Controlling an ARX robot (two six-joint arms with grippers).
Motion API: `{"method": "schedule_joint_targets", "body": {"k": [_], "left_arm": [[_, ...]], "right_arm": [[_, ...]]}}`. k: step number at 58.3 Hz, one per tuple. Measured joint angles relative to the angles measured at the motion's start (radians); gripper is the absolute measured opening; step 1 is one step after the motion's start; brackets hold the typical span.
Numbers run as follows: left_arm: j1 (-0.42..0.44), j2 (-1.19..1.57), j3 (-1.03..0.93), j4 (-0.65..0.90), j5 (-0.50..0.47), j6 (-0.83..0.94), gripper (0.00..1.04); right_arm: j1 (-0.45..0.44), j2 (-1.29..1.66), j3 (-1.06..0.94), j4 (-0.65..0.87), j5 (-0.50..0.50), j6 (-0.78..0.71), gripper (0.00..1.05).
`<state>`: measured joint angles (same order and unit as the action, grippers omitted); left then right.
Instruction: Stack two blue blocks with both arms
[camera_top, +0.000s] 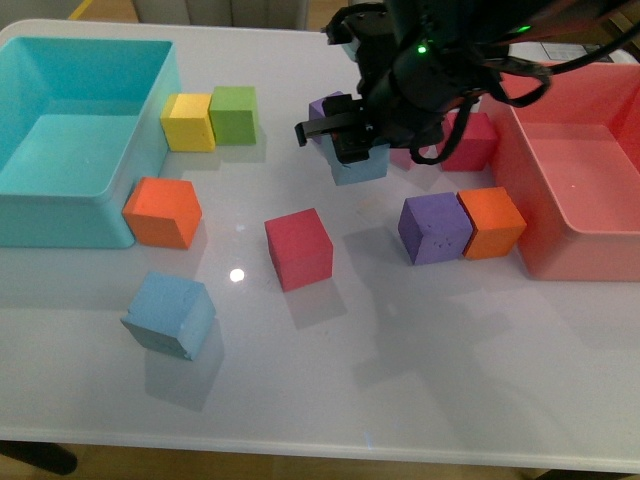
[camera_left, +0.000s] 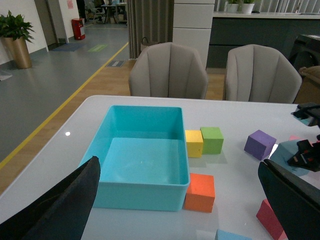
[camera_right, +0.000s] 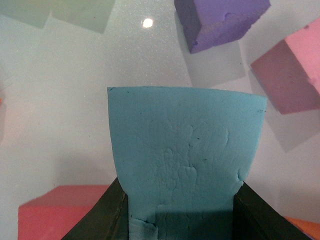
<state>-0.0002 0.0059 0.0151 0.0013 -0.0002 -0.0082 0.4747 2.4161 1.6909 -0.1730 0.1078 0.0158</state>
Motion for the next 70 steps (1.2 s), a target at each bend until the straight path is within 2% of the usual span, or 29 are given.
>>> {"method": "schedule_joint_targets", "body": {"k": [21, 47, 50, 61, 70], "left_arm": [[0.000, 0.000, 0.000, 0.000, 0.000, 0.000, 0.96], [0.000, 0.000, 0.000, 0.000, 0.000, 0.000, 0.96], [0.000, 0.000, 0.000, 0.000, 0.000, 0.000, 0.96], [0.000, 0.000, 0.000, 0.000, 0.000, 0.000, 0.96], [0.000, 0.000, 0.000, 0.000, 0.000, 0.000, 0.96]], "right_arm": [[0.040, 0.264, 0.392, -0.185, 0.027, 0.031, 0.36], [0.040, 0.323, 0.466, -0.240, 0.038, 0.034, 0.36], [0.040, 0.323, 0.462, -0.237, 0.038, 0.034, 0.42], [0.039, 0.323, 0.407, -0.210, 0.035, 0.034, 0.75], [0.036, 0.321, 0.367, -0.185, 0.035, 0.034, 0.96]]}}
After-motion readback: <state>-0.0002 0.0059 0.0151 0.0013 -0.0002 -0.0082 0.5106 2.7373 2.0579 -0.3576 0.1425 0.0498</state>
